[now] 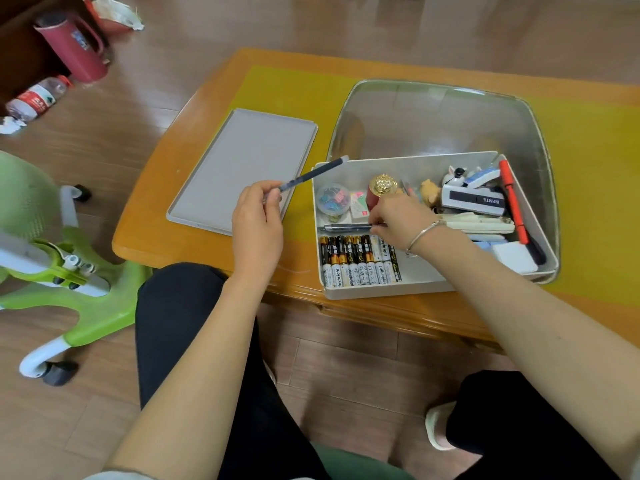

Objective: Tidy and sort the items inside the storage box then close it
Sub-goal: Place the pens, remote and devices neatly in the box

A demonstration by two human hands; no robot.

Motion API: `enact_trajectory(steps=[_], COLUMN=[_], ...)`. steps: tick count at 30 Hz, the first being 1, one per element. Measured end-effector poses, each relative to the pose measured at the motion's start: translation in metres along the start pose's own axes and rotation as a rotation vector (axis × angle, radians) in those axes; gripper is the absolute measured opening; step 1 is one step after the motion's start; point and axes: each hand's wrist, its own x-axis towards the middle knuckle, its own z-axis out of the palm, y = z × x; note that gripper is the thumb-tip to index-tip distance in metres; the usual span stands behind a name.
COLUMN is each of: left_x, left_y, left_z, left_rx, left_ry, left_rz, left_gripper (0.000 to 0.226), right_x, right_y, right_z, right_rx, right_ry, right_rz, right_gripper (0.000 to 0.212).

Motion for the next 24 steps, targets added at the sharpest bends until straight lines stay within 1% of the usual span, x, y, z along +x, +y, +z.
enact_trajectory(steps=[2, 7, 12, 16, 17, 21, 24], left_x=[0.000, 0.001, 0.001, 0.000, 0.000, 0.000, 0.000], left_y=[0.000, 0.004, 0.006, 0.002, 0.002, 0.000, 0.000], left_z=[-0.001, 0.001, 0.006, 0.005, 0.004, 0.002, 0.001], left_rx=[0.002, -0.004, 0.004, 0.008, 0.010, 0.013, 0.017], left_ry=[-0.001, -0.018, -0.035, -0.034, -0.033, -0.029, -0.028], left_rz=[0.009, 0.037, 0.021, 0.014, 0.009, 0.003, 0.001], left_gripper=[0.023, 0.023, 0.022, 0.023, 0.023, 0.024, 0.024], right_x=[0.005, 0.010, 0.012, 0.014, 0.016, 0.019, 0.019], right_y=[-0.001, 0.002, 0.004, 0.011, 0.012, 0.006, 0.005], right_z=[0.001, 0.006, 0.009, 0.012, 0.012, 0.014, 0.013], right_rx=[-0.003, -0.002, -0.051, -0.038, -0.067, -0.198, -0.189], right_ry=[-0.034, -0.051, -0.062, 0.019, 0.013, -0.112, -0.123], right_rz=[0.009, 0.040, 0.006, 0.010, 0.026, 0.054, 0.053], right_gripper=[0.016, 0.020, 0.021, 0.019, 0.019, 0.019, 0.019])
